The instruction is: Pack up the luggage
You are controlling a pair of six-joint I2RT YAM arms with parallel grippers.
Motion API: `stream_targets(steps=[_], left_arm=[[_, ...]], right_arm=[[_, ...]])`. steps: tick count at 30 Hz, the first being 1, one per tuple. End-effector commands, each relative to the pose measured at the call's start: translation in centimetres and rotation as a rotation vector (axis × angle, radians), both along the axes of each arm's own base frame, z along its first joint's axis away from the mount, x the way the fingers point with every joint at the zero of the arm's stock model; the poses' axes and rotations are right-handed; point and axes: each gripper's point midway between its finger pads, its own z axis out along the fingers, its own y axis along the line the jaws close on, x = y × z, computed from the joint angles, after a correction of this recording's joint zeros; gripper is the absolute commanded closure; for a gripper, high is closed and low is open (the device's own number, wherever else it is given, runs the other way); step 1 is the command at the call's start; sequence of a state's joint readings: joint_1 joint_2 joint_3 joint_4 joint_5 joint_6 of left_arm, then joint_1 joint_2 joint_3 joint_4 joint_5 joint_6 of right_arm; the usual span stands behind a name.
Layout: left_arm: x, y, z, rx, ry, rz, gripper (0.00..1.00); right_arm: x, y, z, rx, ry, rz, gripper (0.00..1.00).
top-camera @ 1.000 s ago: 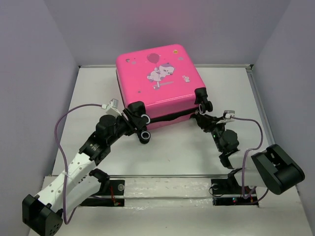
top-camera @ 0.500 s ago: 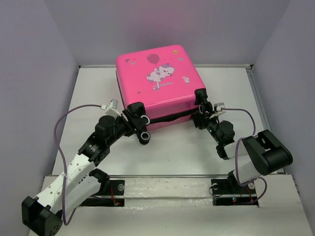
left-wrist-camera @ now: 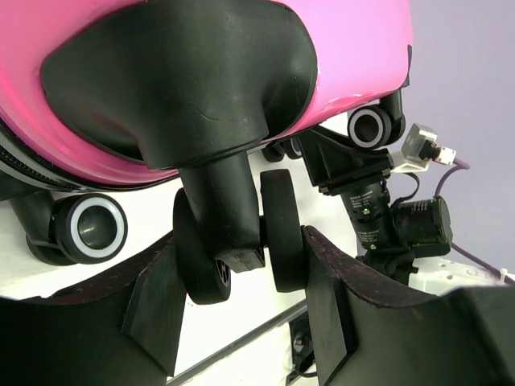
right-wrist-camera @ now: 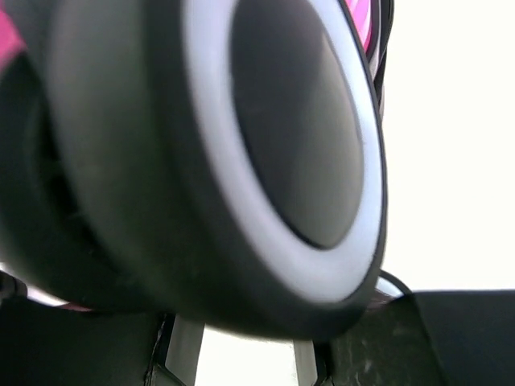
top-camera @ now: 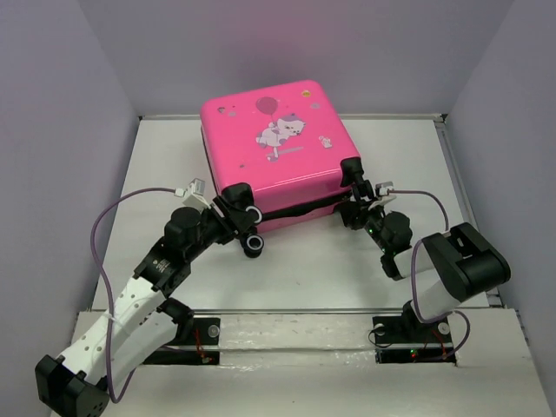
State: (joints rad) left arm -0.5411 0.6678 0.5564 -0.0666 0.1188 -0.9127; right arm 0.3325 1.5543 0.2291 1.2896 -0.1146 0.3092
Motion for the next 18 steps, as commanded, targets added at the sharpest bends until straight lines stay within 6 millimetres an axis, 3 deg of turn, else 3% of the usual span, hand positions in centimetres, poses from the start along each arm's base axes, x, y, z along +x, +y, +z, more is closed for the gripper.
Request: stream_targets(steps=[1, 8, 18], left_arm=[[-1.5, -1.1, 11.9, -0.171, -0.397, -0.107, 0.94], [-1.4, -0.9, 11.4, -0.160, -0.389, -0.096, 0.94], [-1.2, -0.8, 10.5, -0.152, -0.371, -0.084, 0.94]], right_arm=[[1.6, 0.4, 7.5, 0.079, -0.268, 0.009, 0.54], [1.4, 1.7, 10.1, 0.108, -0.341, 0.083, 0.63], [0.9, 0.9, 12.6, 0.131, -0.412, 0.047, 0.77]])
